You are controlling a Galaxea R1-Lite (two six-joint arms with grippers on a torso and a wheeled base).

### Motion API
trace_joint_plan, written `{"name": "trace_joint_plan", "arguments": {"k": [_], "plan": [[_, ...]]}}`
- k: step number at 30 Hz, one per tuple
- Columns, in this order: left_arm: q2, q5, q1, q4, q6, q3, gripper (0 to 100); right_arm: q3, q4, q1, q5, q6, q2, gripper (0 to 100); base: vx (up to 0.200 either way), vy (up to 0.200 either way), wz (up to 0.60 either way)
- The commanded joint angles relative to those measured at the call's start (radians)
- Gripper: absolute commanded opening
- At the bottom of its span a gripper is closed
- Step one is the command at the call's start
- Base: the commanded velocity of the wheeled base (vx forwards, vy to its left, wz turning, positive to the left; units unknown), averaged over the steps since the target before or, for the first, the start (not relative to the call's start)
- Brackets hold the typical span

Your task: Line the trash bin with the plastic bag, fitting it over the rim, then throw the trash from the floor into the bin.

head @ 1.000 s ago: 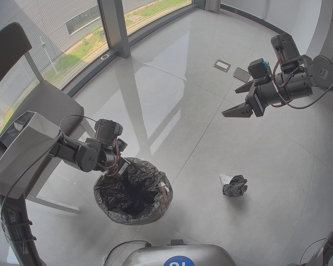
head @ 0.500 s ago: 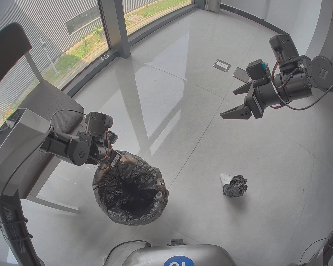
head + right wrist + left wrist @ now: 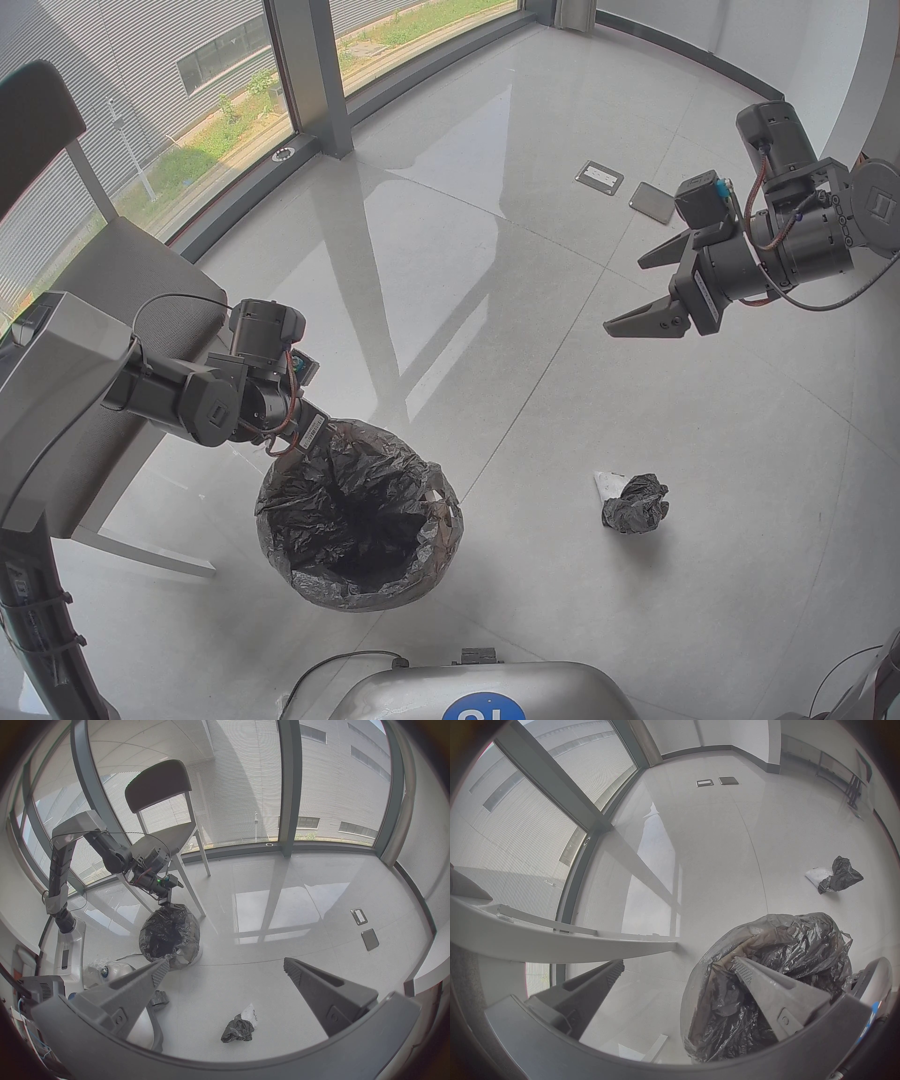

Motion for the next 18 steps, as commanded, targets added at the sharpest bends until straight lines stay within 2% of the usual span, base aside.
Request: {"name": "trace_joint_plan", "arguments": {"k": [1, 11, 18], "plan": [[-0.034, -0.001, -0.003, 0.001, 0.000, 0.022, 100, 0.047, 0.000, -0.012, 0.001, -0.001, -0.030, 100, 0.000, 0.000, 0.00], [-0.134, -0.009, -0.031, -0.028, -0.023, 0.188, 100, 0.206, -0.019, -0.060, -0.001, 0.001, -0.102, 100, 0.000, 0.000, 0.00], [-0.255, -0.018, -0.089, -0.028, -0.026, 0.297, 100, 0.397, -0.039, -0.130, 0.001, 0.002, -0.152, 100, 0.000, 0.000, 0.00]]}}
